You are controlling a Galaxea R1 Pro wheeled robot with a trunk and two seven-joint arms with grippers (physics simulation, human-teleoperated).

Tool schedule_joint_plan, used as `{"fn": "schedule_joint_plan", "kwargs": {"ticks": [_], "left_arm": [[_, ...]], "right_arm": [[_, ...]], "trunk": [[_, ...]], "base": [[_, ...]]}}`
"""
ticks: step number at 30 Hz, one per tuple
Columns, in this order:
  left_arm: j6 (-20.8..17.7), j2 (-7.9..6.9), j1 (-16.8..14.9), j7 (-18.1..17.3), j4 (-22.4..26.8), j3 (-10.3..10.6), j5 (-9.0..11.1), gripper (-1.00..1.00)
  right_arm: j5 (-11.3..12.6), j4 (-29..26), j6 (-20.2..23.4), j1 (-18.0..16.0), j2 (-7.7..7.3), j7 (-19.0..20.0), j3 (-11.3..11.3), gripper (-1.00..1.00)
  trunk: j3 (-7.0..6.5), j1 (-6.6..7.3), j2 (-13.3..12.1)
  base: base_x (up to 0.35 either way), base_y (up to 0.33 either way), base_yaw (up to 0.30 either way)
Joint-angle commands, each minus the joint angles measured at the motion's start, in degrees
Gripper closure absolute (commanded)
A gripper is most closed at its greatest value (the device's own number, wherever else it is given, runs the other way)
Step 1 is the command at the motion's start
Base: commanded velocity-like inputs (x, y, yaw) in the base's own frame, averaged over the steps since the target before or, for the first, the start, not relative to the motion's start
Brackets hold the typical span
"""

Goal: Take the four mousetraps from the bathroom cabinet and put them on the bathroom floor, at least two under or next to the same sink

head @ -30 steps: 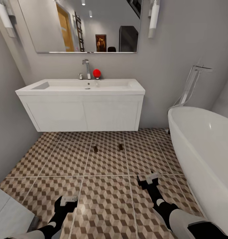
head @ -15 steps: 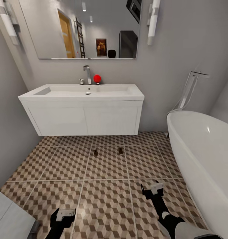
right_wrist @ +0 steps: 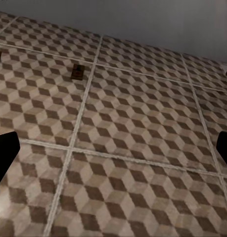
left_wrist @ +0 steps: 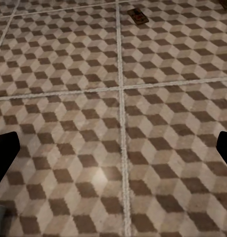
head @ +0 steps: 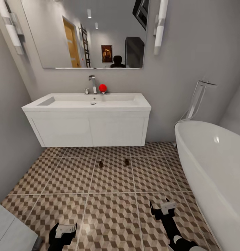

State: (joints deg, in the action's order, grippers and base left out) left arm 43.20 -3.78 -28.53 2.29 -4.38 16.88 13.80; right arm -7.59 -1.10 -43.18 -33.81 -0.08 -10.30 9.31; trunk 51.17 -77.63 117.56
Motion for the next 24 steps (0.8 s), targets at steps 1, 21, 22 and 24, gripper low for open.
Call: {"fn": "schedule_joint_plan", "kwargs": {"ticks": [1,21,22,24], "left_arm": [[0.3,-0.05,0.0,0.2,-0.2,0.5,0.2,-1.00],[0.2,-0.11,0.1,0.5,-0.2,0.5,0.3,-1.00],[0.2,-0.11,0.1,0.5,-0.2,0.5,0.3,-1.00],[0.1,-0.10,0.1,0.6,-0.2,0.5,0.3,-1.00]], "right_arm": [[-0.6,0.0,-0.1,0.1,-0.01,-0.6,0.2,-1.00],[-0.5,0.1,-0.1,3.8,0.63,-0.3,0.2,-1.00],[-0.5,0.1,-0.1,3.8,0.64,-0.3,0.2,-1.00],[-0.5,0.1,-0.1,3.9,0.70,-0.3,0.2,-1.00]], "trunk": [[-0.22,0.23,-0.4],[-5.64,4.63,-8.4],[-5.91,4.85,-8.8],[-6.45,5.28,-9.6]], "base": [[0.000,0.000,0.000],[0.000,0.000,0.000],[0.000,0.000,0.000],[0.000,0.000,0.000]]}}
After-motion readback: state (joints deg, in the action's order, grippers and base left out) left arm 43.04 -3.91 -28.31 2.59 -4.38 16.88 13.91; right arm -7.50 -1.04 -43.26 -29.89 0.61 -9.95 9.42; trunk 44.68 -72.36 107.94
